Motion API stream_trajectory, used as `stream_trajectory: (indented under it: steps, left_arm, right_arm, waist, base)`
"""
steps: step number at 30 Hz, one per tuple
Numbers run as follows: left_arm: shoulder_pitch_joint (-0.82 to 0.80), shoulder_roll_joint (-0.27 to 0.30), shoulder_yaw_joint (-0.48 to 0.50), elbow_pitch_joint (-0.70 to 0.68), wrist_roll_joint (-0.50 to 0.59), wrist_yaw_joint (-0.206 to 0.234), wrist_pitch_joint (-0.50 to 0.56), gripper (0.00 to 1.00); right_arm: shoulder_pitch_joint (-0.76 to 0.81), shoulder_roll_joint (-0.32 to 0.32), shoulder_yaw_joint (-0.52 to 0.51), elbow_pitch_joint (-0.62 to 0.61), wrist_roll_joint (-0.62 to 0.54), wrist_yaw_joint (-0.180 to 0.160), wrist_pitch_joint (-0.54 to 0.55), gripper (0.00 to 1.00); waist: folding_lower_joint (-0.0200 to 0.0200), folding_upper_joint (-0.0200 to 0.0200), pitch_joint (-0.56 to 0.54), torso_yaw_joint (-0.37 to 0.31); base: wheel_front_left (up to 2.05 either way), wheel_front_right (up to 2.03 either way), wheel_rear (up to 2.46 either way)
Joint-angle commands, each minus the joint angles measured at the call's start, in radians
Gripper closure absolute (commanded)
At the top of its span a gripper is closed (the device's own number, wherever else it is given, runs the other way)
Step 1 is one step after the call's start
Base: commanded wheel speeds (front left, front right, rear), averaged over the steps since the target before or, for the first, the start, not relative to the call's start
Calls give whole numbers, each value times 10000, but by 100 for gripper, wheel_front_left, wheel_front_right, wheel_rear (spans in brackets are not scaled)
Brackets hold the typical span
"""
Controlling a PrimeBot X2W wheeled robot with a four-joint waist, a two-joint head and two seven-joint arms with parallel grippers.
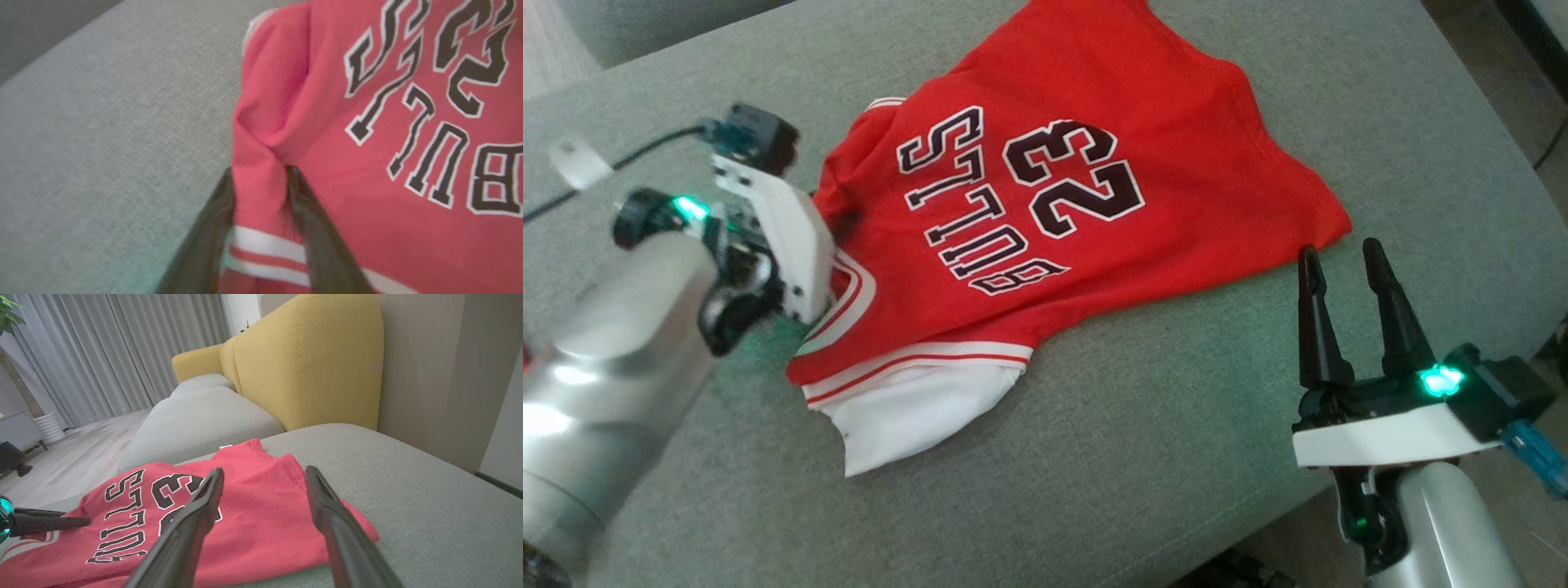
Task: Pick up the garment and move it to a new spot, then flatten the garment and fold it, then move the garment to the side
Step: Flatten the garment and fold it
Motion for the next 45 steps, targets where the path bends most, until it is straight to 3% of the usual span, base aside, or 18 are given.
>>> stream_trajectory:
  steps: [1,7,17,18,19,25,28,32,34,39,45]
  left_arm:
    - [-808,480,331,88,146,18,-372,100]
    - [-1724,250,612,1313,904,436,-2344,100]
    - [-2760,-137,523,2838,1649,752,-3904,100]
    - [-2832,-195,474,2977,1728,753,-4034,83]
    - [-2918,-245,423,3113,1854,840,-4252,0]
    - [-3237,-599,139,3759,2523,1398,-5790,0]
    - [-3255,-976,445,3809,2418,1763,-7023,0]
    - [-2822,-1356,690,3276,2456,2050,-7462,0]
    - [-2429,-1432,615,2605,2945,2465,-7491,0]
    - [-152,-1567,1513,201,3156,3341,-7499,0]
    - [2841,-1854,2180,-1957,3710,4422,-7501,0]
  right_arm:
    - [-304,-68,180,-323,86,-7,-93,0]
    - [-343,-68,250,-389,131,-7,-93,0]
    - [-347,-68,346,-421,199,-7,-93,0]
    - [-350,-68,342,-415,211,-7,-93,0]
    - [-358,-68,339,-409,221,-7,-93,0]
    - [-432,-68,318,-399,235,-7,-93,0]
    - [-505,-68,161,-469,59,-7,-93,0]
    - [-579,-68,-152,-543,-410,-7,-93,0]
    - [-574,-68,-318,-561,-858,-7,-93,0]
    - [-514,-68,-950,-513,-1622,-7,-93,0]
    - [-4,-68,-1739,-339,-1927,-7,-93,0]
  waist:
    - [1,0,9,-16]
    - [1,0,74,-44]
    - [1,0,180,-50]
    - [1,0,198,-31]
    - [1,0,218,-11]
    - [1,0,212,285]
    - [1,0,8,688]
    - [1,0,-385,1301]
    - [1,0,-660,1676]
    - [1,0,-1219,2569]
    - [1,0,-1929,3641]
  base:
    - [0,0,0]
    - [0,0,0]
    - [0,0,0]
    - [0,0,0]
    - [0,0,0]
    - [0,0,0]
    - [0,0,0]
    - [0,0,0]
    - [0,0,0]
    - [0,0,0]
    - [0,0,0]
